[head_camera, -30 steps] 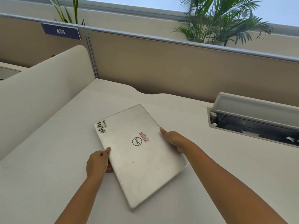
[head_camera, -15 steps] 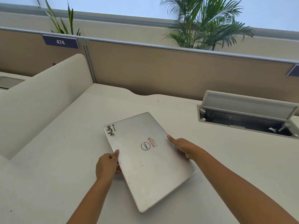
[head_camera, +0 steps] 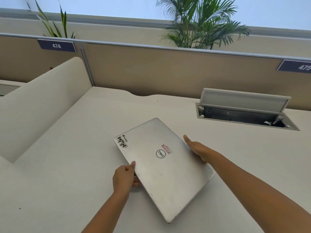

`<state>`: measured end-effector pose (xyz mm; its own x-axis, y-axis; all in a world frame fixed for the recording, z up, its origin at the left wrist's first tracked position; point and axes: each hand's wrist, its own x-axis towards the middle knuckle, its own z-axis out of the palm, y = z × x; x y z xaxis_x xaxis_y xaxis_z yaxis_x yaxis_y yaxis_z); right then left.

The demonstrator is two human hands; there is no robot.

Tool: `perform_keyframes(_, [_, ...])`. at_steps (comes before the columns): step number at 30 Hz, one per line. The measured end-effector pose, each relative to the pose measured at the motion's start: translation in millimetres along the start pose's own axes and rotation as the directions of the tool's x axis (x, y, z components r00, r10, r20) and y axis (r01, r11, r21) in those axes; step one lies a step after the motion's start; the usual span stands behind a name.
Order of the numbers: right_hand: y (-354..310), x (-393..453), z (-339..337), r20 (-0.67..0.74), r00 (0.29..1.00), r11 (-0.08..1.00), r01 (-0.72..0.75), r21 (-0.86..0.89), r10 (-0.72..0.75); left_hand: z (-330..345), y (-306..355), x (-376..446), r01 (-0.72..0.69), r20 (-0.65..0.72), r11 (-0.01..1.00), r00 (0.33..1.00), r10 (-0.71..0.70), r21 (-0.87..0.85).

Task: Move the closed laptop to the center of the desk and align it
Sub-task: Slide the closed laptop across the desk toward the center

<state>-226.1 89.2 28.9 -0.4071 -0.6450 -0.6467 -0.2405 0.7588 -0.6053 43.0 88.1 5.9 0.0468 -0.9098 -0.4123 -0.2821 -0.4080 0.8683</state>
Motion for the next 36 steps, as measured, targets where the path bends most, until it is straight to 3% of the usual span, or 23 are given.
perform_keyframes(21, [70,-30,-29,-0.092,0.995,0.998,0.029,-0.05,-0.033,32,-38,-69,0.0,0.151,0.998,0.989,-0.01,0.066])
perform_keyframes(36, [90,-36,-38,-0.082,0.986,0.946,0.111,-0.304,-0.142,40,-49,-93,-0.018,0.194,0.994,0.981,-0.004,0.111])
